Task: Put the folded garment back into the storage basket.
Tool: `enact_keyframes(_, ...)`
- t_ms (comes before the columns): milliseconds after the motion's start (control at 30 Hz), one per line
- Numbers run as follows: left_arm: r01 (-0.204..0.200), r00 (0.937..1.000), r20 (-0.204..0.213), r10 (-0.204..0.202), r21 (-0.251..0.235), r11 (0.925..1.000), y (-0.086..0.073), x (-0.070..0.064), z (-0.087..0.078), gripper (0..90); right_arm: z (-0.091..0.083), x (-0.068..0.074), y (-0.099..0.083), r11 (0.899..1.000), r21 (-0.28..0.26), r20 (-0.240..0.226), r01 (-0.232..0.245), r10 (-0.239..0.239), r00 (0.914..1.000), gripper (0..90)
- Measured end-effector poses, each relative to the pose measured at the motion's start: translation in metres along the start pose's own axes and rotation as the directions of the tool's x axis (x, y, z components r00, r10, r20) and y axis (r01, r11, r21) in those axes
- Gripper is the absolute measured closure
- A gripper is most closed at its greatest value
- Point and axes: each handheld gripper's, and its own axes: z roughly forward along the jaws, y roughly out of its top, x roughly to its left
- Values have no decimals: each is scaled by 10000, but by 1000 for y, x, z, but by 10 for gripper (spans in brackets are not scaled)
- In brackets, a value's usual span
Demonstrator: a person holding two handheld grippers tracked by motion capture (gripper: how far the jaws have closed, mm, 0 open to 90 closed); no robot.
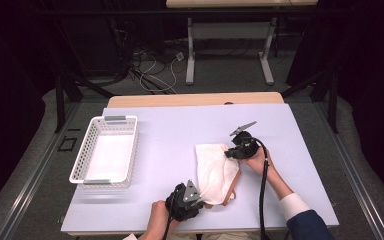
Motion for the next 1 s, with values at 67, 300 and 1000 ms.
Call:
enact_keyframes(67,62,10000,57,-62,-14,10000,0,1,0,732,-2,0,0,9998,173,82,58,-60,9999,845)
enact_keyframes(300,187,9998,91,-185,-153,9997,2,3,-7,739,-7,7,3,9983,-508,338,273,-256,9991,847)
enact_keyframes(1000,266,9996,-60,-268,-351,9990,6,11,-29,740,-30,20,18,9873,-1396,708,753,-659,9953,848)
